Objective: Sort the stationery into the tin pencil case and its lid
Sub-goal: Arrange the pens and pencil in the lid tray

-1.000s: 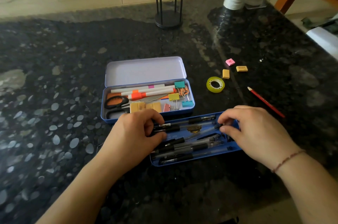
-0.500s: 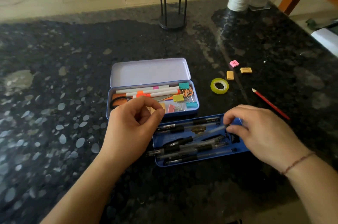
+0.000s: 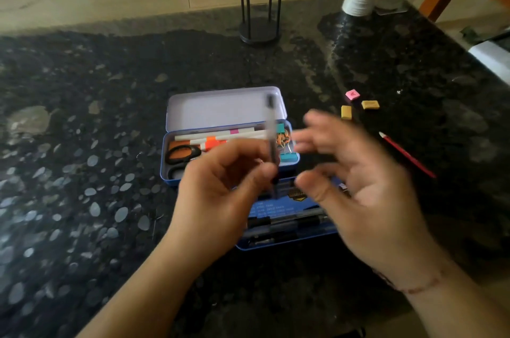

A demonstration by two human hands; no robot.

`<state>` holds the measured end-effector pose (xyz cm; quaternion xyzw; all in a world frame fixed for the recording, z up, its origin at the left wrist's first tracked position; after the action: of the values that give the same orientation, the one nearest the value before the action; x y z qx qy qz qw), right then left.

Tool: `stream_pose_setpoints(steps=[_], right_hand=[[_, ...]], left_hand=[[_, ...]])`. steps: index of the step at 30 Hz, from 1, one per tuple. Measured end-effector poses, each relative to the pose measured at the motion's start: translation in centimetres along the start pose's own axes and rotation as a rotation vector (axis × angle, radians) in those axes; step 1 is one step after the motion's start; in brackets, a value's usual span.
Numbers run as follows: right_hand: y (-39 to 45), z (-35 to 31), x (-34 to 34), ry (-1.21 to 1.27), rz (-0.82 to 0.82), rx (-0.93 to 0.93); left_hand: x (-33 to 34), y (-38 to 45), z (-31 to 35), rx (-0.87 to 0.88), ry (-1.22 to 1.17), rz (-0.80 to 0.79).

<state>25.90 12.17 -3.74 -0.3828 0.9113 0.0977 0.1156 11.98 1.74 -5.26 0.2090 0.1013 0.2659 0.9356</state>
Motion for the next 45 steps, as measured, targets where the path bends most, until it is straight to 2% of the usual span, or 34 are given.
stream_pose_setpoints(steps=[2,6,8,11,14,16,21,26,29,35,39,45], right_hand=[[0.0,1.0,0.4,-0.206,-0.067,0.042],[0.4,2.0,-0.8,-0.323,0.0,0.142],[0.8,2.6,-2.3,-0.524,0.064,0.186],[1.3,3.5,-3.7,-0.804,0.075,0.257],[1.4,4.0,-3.8,-0.834,0.008,0.327],[1.4,4.1,-3.6,-0.831,-0.025,0.364],[0.9,3.9,-4.1,-0.768,-0.047,0.393],[0.7,3.3,-5.3,-0.886,-0.095,0.383],[0.7,3.3,-5.0,-0.899,-0.179,0.391],[1.0,3.6,-4.8,-0.911,-0.245,0.363],[1.1,3.9,-4.6,-0.908,-0.245,0.348],[1.1,3.9,-4.2,-0.934,-0.213,0.329]], left_hand=[[0.1,0.1,-0.1,-0.031,-0.24,0.06],[-0.4,0.0,0.0,-0.101,-0.369,-0.008],[-1.4,0.1,-0.2,-0.179,-0.228,0.003],[-2.8,-0.2,-1.3,-0.187,0.303,-0.13],[-2.7,-0.6,-2.1,-0.038,0.64,-0.338],[-2.3,-1.0,-2.5,0.02,0.694,-0.418],[-2.1,-1.2,-2.8,0.044,0.706,-0.49],[-1.9,-0.9,-3.1,0.023,0.711,-0.479],[-1.5,-0.7,-3.1,-0.002,0.699,-0.503],[-1.4,-0.6,-3.1,-0.005,0.748,-0.487],[-1.4,-0.7,-3.0,0.014,0.778,-0.437],[-1.4,-0.8,-3.0,0.032,0.775,-0.476]])
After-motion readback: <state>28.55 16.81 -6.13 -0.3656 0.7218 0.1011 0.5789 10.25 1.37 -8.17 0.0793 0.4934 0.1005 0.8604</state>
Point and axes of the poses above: each hand's wrist, its own y-axis towards the middle knuckle, its own x-axis out of the palm, z = x × y, the point moved 1 cm from there along y, towards the middle knuckle, and after that the axes turned 13 degrees about x, right-handed, at the moved point
